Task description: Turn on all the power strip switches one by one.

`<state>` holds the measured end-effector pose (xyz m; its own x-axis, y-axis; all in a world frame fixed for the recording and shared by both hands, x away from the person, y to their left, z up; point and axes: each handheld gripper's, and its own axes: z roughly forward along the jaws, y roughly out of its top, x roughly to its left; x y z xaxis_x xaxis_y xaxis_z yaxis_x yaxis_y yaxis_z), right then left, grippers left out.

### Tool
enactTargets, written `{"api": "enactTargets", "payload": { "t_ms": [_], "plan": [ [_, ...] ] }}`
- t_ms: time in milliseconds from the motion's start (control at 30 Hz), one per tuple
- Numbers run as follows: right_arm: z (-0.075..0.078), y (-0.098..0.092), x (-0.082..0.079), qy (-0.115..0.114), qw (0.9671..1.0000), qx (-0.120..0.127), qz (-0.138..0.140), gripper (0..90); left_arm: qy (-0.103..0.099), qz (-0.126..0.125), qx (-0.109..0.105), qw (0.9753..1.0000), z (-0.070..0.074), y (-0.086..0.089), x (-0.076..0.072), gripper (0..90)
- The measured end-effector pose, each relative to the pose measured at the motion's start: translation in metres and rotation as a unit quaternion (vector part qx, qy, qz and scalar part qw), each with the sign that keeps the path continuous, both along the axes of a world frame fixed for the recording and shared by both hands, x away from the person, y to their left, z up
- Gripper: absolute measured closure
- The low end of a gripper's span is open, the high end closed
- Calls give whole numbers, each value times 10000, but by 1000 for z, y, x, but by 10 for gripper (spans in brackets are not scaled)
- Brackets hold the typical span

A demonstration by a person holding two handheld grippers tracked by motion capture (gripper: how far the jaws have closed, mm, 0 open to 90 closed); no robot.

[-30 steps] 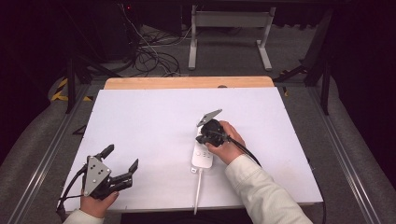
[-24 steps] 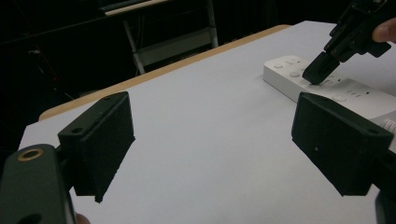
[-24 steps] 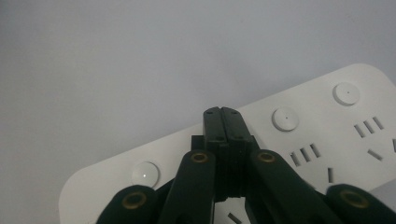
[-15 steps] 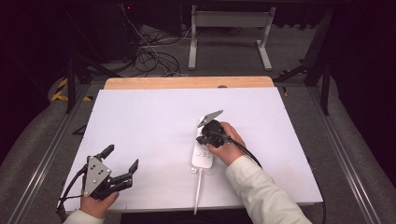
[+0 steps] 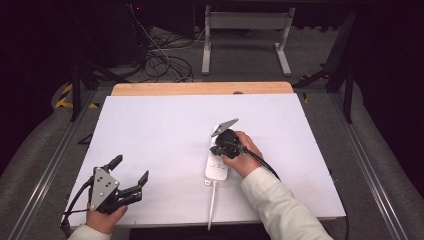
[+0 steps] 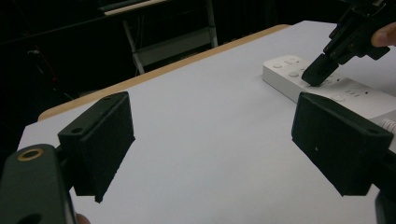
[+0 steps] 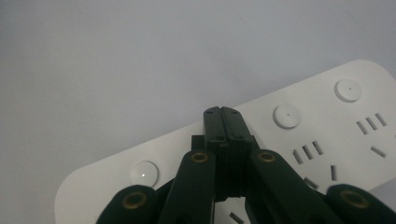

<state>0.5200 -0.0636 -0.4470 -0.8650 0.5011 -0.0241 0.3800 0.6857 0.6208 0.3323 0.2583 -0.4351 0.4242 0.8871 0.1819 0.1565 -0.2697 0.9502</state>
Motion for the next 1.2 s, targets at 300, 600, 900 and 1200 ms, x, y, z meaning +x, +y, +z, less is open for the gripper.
{"api": "enactTargets", "payload": {
  "t_ms": [300,600,900,1200],
  "plan": [
    [-3,-1,-1,-65,10000,36,3,900,-9,4,-11,10000,0,0,0,134],
    [10,-4,-3,-195,9990,402,-79,900,-4,8,-9,10000,0,1,0,134],
    [24,-14,6,-294,9979,538,-224,900,6,19,0,10000,0,1,1,134],
    [26,-12,12,-339,9979,491,-262,900,19,12,1,10000,-1,1,2,134]
  ]
}}
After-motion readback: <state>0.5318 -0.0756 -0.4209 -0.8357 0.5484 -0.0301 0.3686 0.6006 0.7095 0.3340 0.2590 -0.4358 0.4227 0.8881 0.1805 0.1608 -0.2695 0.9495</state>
